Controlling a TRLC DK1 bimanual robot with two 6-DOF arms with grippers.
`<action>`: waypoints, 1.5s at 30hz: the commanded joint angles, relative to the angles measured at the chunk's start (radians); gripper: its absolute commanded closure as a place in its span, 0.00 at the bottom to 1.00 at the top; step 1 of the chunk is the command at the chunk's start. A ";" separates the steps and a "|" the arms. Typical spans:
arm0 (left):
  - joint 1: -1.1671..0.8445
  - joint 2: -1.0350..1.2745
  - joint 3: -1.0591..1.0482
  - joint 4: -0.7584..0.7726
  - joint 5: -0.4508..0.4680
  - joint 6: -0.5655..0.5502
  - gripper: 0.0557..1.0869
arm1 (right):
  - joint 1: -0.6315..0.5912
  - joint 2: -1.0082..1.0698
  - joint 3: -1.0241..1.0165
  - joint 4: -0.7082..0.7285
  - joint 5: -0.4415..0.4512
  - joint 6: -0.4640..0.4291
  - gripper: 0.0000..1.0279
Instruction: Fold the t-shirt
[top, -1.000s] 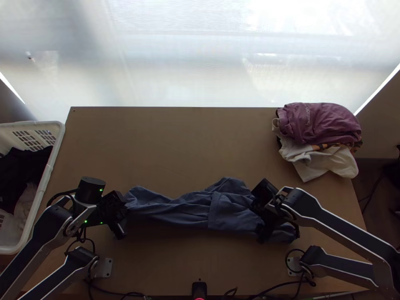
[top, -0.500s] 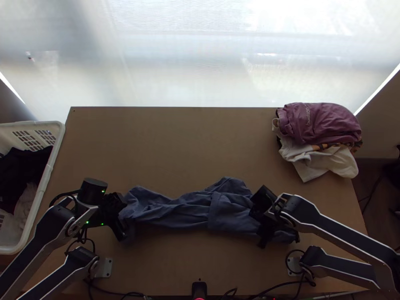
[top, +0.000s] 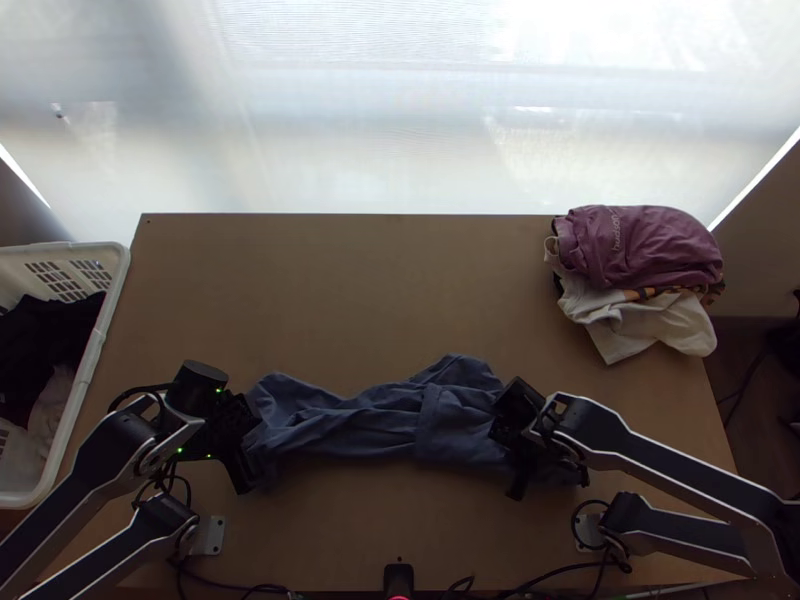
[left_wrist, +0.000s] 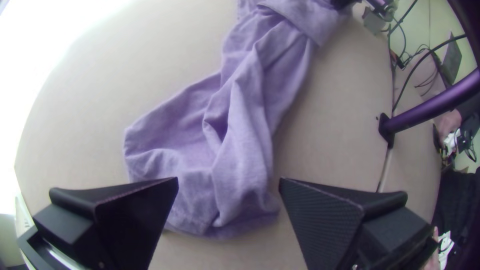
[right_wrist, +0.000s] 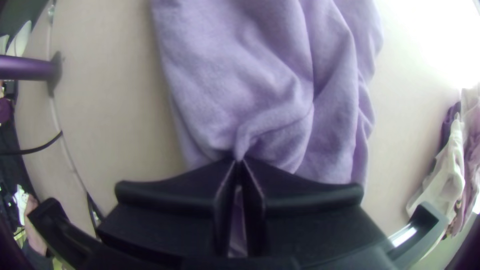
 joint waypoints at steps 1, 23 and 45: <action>-0.010 -0.001 0.022 -0.025 -0.014 0.014 0.05 | 0.004 -0.002 -0.005 0.030 -0.001 -0.010 0.97; -0.005 0.053 0.135 -0.025 -0.043 0.037 0.05 | -0.157 -0.353 0.517 -0.584 -0.001 -0.049 0.97; -0.450 0.166 0.143 -0.051 -0.026 -0.144 0.05 | -0.251 -0.436 0.494 -0.669 0.002 -0.055 0.97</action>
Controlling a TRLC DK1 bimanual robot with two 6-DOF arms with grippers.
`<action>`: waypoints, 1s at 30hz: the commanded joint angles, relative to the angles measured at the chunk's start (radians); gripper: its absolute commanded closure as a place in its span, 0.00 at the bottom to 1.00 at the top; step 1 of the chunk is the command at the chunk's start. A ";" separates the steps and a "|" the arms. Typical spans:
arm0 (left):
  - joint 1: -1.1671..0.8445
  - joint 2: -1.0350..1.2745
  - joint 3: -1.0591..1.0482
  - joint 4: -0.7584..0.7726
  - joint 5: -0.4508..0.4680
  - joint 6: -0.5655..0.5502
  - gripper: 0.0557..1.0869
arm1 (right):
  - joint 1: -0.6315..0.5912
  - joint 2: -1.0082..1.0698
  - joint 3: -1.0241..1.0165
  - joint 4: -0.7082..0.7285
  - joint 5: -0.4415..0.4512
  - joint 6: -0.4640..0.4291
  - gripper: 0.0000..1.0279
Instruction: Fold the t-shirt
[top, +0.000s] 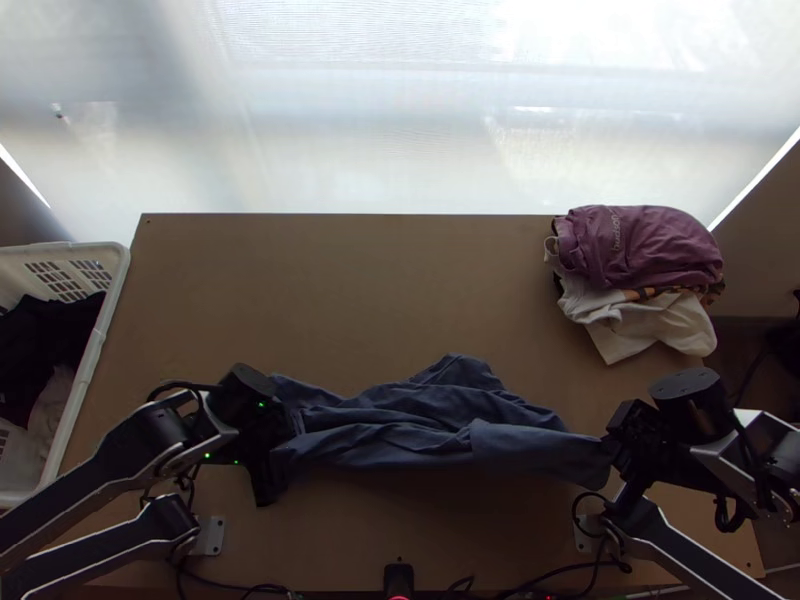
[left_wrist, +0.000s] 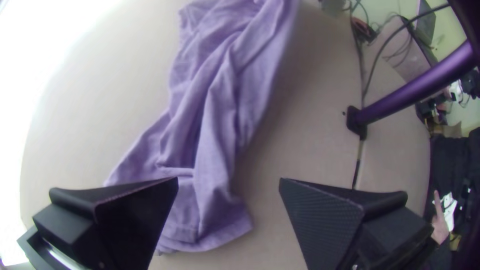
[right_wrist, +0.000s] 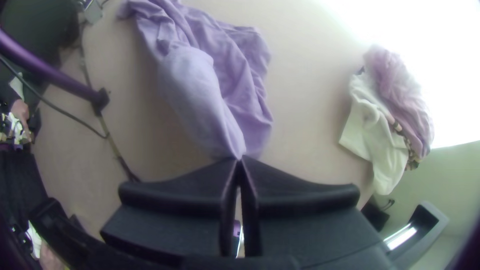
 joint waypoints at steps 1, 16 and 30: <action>-0.152 0.027 -0.022 -0.038 -0.001 -0.073 0.05 | 0.007 0.002 -0.017 0.002 0.000 -0.004 0.97; -0.225 0.135 -0.151 0.057 -0.389 -0.168 0.05 | 0.005 0.028 0.018 0.027 0.002 -0.002 0.97; -0.244 0.254 -0.094 0.039 -0.234 -0.241 0.05 | 0.005 0.040 0.014 0.040 0.008 -0.007 0.97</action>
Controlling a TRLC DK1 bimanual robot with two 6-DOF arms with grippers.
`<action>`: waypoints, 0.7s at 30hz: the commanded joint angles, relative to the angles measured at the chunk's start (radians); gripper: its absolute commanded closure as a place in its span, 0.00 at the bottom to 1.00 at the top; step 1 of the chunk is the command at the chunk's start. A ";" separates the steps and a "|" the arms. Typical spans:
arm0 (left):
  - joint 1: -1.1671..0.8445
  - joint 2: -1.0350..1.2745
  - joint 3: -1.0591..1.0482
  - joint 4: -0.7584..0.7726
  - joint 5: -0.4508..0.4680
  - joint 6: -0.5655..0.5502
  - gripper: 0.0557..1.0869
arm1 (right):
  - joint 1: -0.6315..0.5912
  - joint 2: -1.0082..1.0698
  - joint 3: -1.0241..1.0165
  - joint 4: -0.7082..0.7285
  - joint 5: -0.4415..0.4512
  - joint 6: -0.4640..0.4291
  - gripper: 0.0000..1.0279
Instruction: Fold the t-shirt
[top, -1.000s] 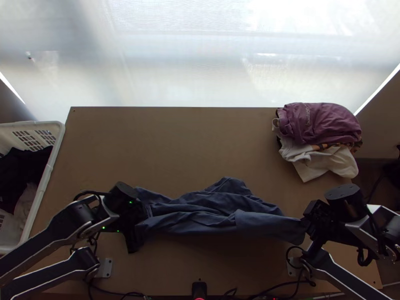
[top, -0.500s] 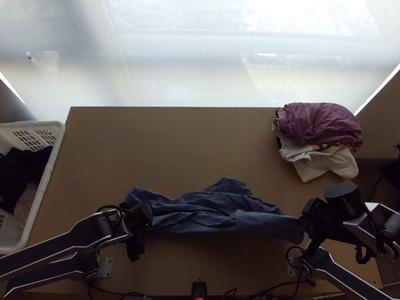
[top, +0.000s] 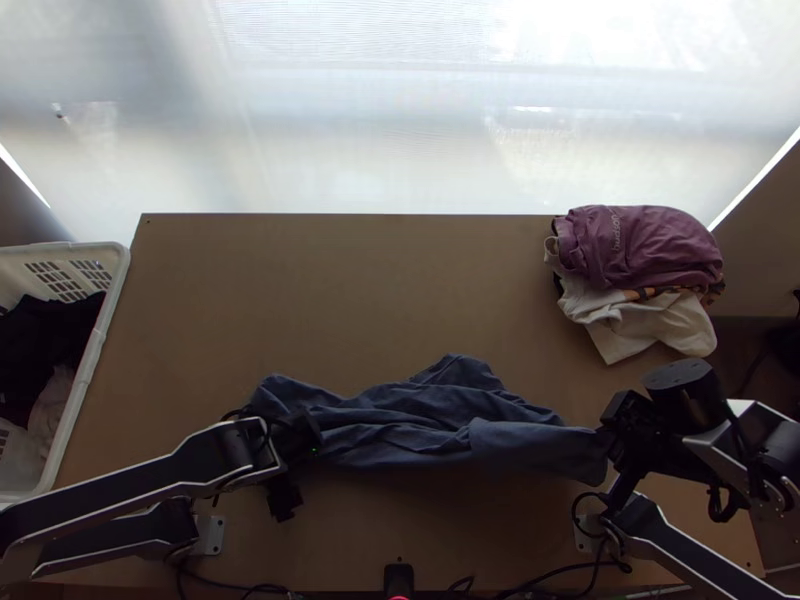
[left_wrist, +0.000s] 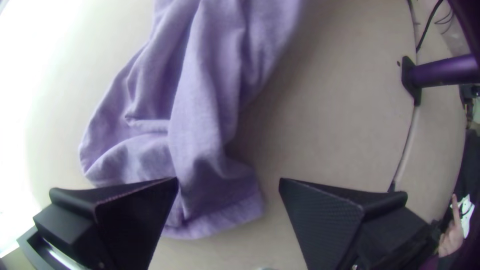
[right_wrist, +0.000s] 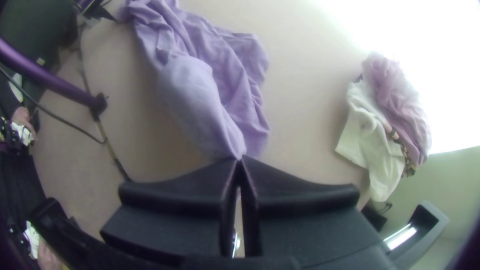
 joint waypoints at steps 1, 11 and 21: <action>-0.015 0.072 0.031 -0.007 0.041 -0.025 0.05 | -0.002 0.004 -0.002 0.006 0.003 0.001 0.97; -0.030 0.107 0.020 0.015 0.042 -0.032 0.56 | -0.010 0.006 0.005 0.010 0.006 0.001 0.97; -0.023 0.078 0.009 -0.008 0.042 -0.025 0.83 | -0.014 0.013 0.017 0.010 0.007 0.001 0.97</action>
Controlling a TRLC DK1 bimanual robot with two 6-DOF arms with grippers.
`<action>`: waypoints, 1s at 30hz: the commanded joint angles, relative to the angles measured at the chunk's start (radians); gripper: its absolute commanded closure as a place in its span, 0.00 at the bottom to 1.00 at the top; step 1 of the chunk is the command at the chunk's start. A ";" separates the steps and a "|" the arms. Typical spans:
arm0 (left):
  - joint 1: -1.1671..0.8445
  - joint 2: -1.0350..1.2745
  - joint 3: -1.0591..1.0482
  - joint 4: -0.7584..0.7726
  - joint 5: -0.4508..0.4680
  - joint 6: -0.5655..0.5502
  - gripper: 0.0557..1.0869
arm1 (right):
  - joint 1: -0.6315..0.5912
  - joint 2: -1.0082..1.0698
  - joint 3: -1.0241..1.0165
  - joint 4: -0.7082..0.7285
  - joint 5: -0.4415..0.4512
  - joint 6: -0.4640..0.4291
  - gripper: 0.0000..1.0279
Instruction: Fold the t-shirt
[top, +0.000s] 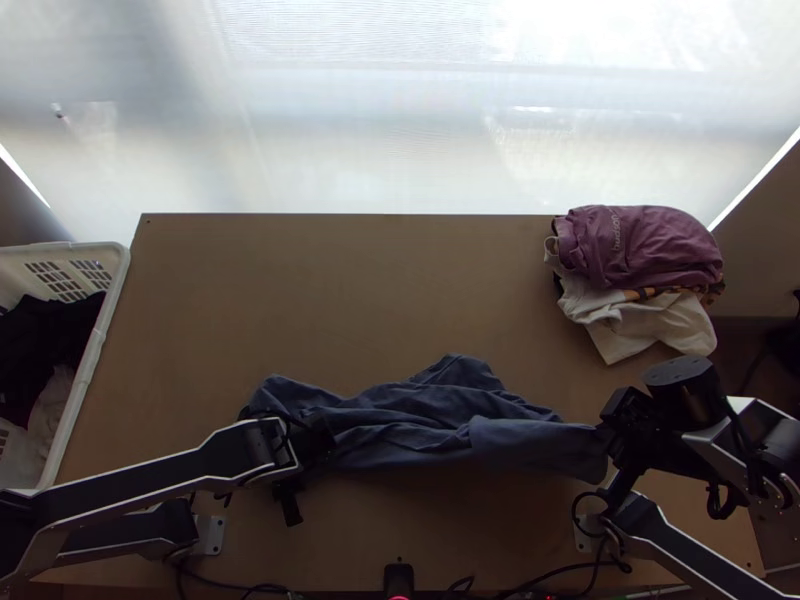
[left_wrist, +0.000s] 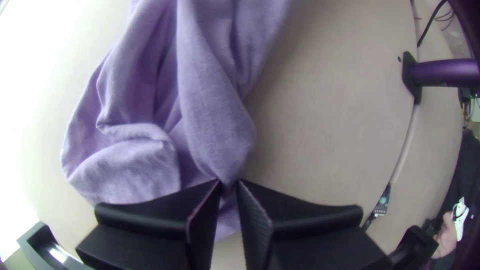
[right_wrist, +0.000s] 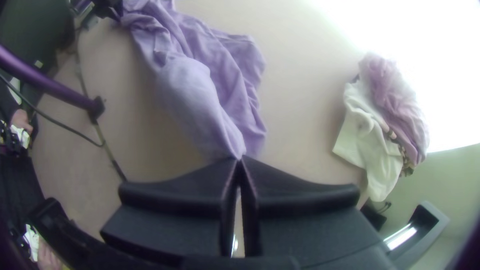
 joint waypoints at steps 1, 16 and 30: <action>0.008 -0.033 0.002 -0.033 0.001 0.015 0.83 | -0.005 0.006 0.011 0.001 0.001 0.001 0.97; 0.245 -0.362 0.188 -0.400 0.114 0.354 0.88 | -0.011 0.008 0.014 0.000 0.004 0.001 0.97; 0.845 -0.319 0.487 -0.484 0.222 0.923 0.89 | -0.087 0.014 0.135 0.018 0.013 0.010 0.97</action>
